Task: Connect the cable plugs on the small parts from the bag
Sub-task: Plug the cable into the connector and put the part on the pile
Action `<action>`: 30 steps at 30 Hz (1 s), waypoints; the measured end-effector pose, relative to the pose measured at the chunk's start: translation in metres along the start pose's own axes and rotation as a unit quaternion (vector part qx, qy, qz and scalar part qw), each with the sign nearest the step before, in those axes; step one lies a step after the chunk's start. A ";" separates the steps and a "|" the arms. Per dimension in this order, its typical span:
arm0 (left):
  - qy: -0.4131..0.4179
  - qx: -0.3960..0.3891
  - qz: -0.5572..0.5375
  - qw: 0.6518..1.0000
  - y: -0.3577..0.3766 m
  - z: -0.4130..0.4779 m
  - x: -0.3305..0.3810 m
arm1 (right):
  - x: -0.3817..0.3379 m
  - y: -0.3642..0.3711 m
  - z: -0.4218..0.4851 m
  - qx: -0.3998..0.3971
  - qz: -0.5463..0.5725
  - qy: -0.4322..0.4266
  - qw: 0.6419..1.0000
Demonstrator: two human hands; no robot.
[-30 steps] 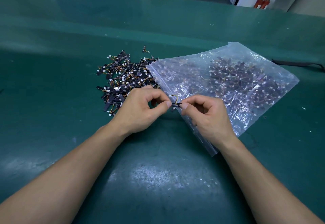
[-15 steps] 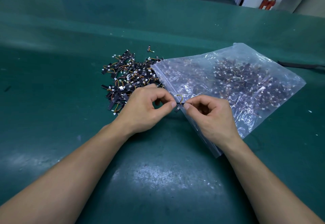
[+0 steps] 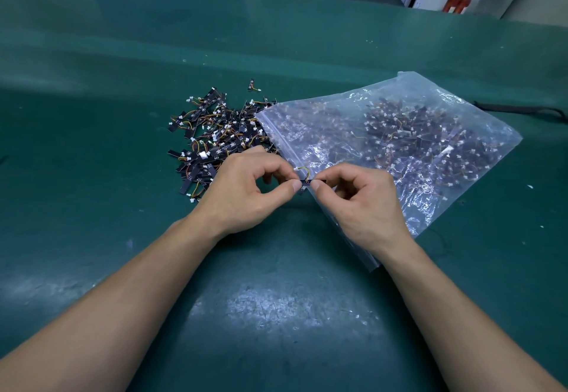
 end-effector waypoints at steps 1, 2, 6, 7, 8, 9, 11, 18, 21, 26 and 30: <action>0.002 0.000 -0.003 1.000 0.000 0.000 0.000 | 0.000 0.000 0.000 0.002 -0.005 -0.001 1.000; 0.004 0.000 -0.004 1.000 0.000 0.000 0.000 | 0.000 0.000 0.001 0.004 -0.008 0.001 1.000; 0.006 -0.006 0.022 1.000 0.001 0.001 -0.001 | 0.003 -0.002 0.001 -0.005 -0.027 0.005 1.000; 0.004 -0.004 0.026 1.000 0.001 0.001 -0.002 | 0.003 -0.003 0.001 -0.003 -0.038 0.000 0.999; 0.002 0.001 0.026 1.000 0.000 0.002 -0.003 | 0.003 -0.005 0.001 0.002 -0.053 -0.006 0.999; -0.001 0.007 0.023 1.000 -0.001 0.002 -0.003 | 0.003 -0.008 0.002 0.005 -0.077 -0.013 0.997; -0.009 0.018 0.016 1.000 -0.003 0.003 -0.004 | 0.005 -0.012 0.004 -0.004 -0.139 -0.019 0.990; -0.021 -0.003 0.016 1.000 -0.001 0.002 -0.006 | 0.009 -0.016 0.006 -0.005 -0.206 0.001 0.979; -0.021 -0.001 0.010 1.000 0.000 0.002 -0.006 | 0.006 -0.021 0.007 0.040 -0.181 0.016 0.982; -0.021 0.027 0.050 0.998 0.003 0.007 0.000 | 0.000 -0.029 0.009 0.123 -0.141 0.004 0.982; -0.007 0.008 0.135 0.991 0.013 0.024 0.009 | -0.004 -0.031 0.009 0.157 -0.120 -0.018 0.980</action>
Point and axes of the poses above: each hand's wrist, its own z-axis towards the middle knuckle, its own y-axis out of the palm, x = y × z, the point moved 2 cm from there along z, towards the middle knuckle, and after that the axes turned 5 degrees about -z, right-handed, at the moved point
